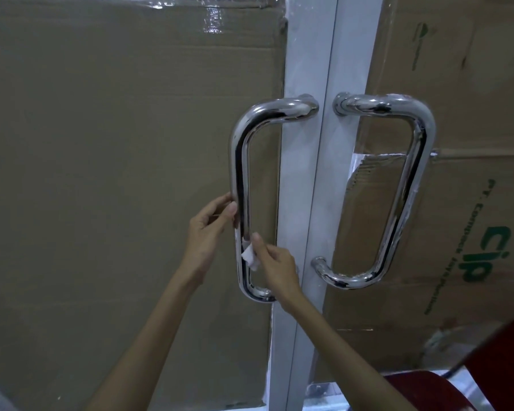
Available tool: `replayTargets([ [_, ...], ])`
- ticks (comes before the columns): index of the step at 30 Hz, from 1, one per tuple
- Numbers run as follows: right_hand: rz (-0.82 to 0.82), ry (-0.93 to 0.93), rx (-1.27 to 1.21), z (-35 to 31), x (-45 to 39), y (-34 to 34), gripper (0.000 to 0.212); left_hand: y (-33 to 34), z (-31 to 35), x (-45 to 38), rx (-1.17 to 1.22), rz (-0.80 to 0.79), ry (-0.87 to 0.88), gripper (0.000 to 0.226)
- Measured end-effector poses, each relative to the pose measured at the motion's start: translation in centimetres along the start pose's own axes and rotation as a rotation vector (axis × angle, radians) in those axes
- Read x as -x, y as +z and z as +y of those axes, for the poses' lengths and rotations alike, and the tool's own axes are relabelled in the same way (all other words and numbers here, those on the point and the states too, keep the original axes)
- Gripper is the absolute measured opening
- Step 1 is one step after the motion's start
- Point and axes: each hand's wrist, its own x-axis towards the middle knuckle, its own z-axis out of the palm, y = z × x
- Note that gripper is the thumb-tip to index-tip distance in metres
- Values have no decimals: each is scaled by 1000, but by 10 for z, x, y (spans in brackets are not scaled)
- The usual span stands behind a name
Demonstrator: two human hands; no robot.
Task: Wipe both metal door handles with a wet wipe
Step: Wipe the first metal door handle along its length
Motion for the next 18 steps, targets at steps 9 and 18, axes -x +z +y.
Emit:
replayTargets([
  [9,-133,-35,-115,-5,-6,18,37,-8,-3,-10,-54,-43,-43,24],
  [18,-316,-126,-320,-37,-15,9,72,-16,2,-19,-146,-169,-40,18],
])
